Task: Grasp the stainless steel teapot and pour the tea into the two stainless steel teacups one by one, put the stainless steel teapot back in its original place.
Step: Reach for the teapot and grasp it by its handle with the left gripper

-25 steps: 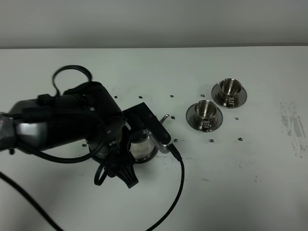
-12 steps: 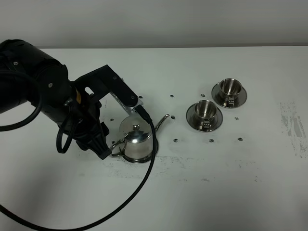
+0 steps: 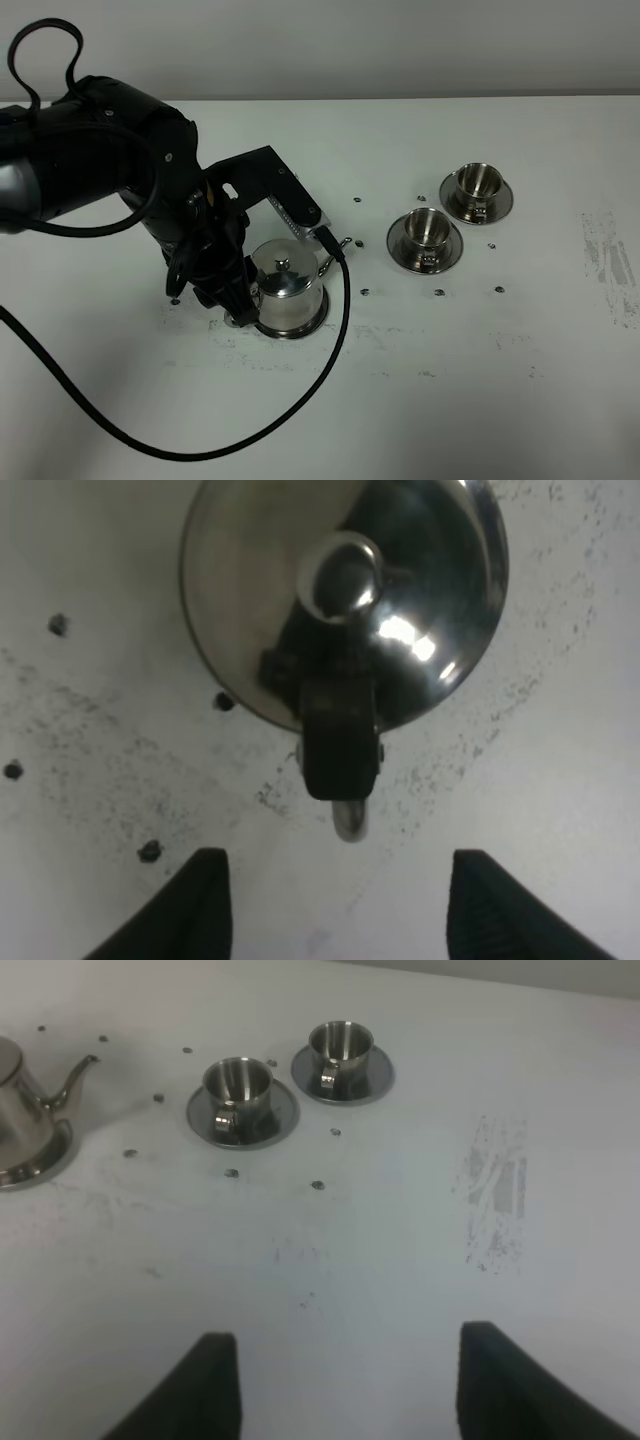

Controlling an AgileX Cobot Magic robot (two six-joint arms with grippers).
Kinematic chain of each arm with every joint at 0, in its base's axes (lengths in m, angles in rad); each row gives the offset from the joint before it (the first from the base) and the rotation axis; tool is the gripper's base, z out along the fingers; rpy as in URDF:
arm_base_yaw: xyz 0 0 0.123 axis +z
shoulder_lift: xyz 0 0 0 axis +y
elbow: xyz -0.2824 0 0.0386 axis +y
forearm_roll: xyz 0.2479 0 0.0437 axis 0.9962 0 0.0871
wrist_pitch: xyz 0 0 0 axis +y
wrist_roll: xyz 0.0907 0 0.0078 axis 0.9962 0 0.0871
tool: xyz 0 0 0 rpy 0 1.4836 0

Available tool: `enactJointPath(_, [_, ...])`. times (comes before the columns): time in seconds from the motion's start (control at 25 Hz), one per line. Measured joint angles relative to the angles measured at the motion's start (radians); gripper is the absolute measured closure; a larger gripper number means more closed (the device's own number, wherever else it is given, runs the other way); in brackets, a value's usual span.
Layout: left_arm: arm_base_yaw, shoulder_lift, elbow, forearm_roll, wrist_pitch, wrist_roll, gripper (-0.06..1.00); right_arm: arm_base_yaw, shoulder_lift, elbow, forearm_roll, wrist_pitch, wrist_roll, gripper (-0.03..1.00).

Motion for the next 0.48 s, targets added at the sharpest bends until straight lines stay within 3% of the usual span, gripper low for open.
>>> enactJointPath(0.48, [0.0, 0.068, -0.002, -0.001, -0.042, -0.029, 0.48, 0.0, 0.0, 0.0, 0.0, 0.0, 0.0, 0.5])
